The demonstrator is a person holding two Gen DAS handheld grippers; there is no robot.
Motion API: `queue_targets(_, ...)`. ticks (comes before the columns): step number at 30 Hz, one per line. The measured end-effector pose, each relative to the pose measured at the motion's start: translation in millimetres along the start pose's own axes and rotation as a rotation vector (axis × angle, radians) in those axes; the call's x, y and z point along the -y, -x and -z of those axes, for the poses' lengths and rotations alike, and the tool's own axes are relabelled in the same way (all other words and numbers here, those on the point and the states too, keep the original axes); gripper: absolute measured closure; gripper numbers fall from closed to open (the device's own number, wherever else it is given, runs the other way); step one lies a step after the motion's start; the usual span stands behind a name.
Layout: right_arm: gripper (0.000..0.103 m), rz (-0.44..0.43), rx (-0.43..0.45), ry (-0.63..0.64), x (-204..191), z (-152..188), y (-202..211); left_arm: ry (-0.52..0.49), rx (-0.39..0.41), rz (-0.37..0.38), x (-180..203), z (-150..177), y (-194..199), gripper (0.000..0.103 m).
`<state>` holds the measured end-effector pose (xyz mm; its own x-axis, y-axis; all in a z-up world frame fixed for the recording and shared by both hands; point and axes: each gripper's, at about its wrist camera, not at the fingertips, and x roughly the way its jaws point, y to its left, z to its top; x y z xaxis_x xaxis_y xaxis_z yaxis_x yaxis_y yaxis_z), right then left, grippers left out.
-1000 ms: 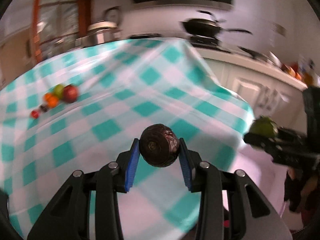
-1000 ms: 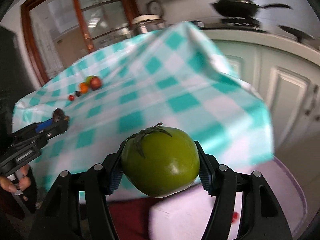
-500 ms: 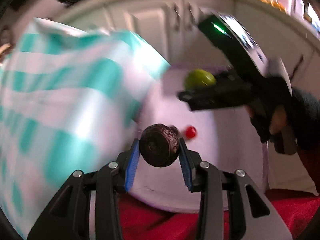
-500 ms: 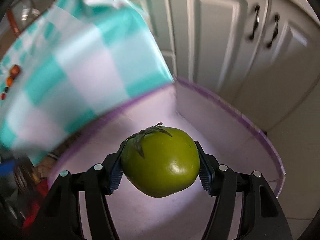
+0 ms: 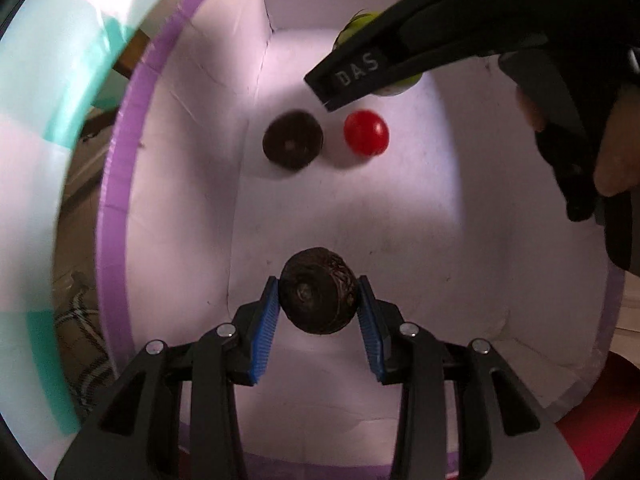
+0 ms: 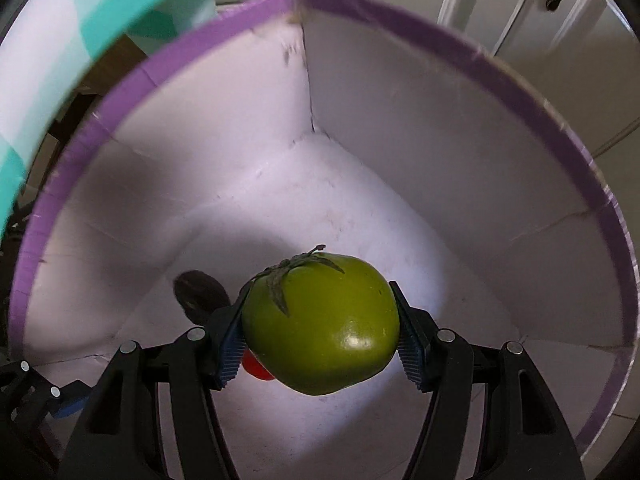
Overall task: Organize fruits
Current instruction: 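Carry both fruits into the white box and open both tools, then move both tools back over the remaining fruits on the tablecloth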
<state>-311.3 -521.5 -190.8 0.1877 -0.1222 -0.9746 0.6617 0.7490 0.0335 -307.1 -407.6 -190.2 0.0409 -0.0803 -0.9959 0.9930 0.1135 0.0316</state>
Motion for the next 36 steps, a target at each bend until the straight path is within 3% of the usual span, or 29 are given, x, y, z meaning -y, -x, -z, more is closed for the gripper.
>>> queue_targets(7,0.04,0.008,-0.024,-0.025,2,3,-9,0.013,-0.027,0.016,-3,-1,-13,0.063)
queue_targets(10,0.04,0.006,-0.043,-0.042,2,5,-11,0.041,-0.018,0.02,-10,2,-14,0.048)
queue_targets(14,0.026,-0.025,-0.004,-0.072,13,-10,-9,0.05,0.015,0.052,-16,3,-8,0.043)
queue_targets(18,0.026,-0.047,0.068,-0.124,24,-15,19,0.016,0.145,0.003,-12,11,24,0.041)
queue_targets(21,0.026,-0.082,0.16,-0.154,33,-17,64,-0.011,0.39,-0.052,-11,30,91,0.041)
queue_targets(23,0.026,-0.118,0.256,-0.147,32,-16,101,0.017,0.555,-0.074,-22,49,142,0.034)
queue_targets(24,0.025,-0.145,0.339,-0.127,30,-15,132,0.044,0.623,-0.086,-28,58,162,0.023)
queue_targets(25,0.024,-0.165,0.409,-0.104,26,-14,155,0.107,0.74,-0.12,-46,77,197,0.014)
queue_targets(28,0.017,-0.213,0.601,-0.042,7,-13,216,0.342,0.921,-0.238,-111,128,266,0.002)
queue_targets(30,0.015,-0.252,0.733,0.009,-11,-4,255,0.496,0.967,-0.309,-145,162,294,0.002)
queue_targets(32,0.015,-0.307,0.827,0.062,-39,-1,279,0.677,0.966,-0.394,-189,199,305,0.002)
queue_targets(34,0.015,-0.346,0.846,0.104,-55,-6,305,0.834,0.944,-0.45,-231,232,303,0.002)
queue_targets(36,0.015,-0.364,0.808,0.179,-96,-10,302,0.953,0.916,-0.478,-260,261,297,0.002)
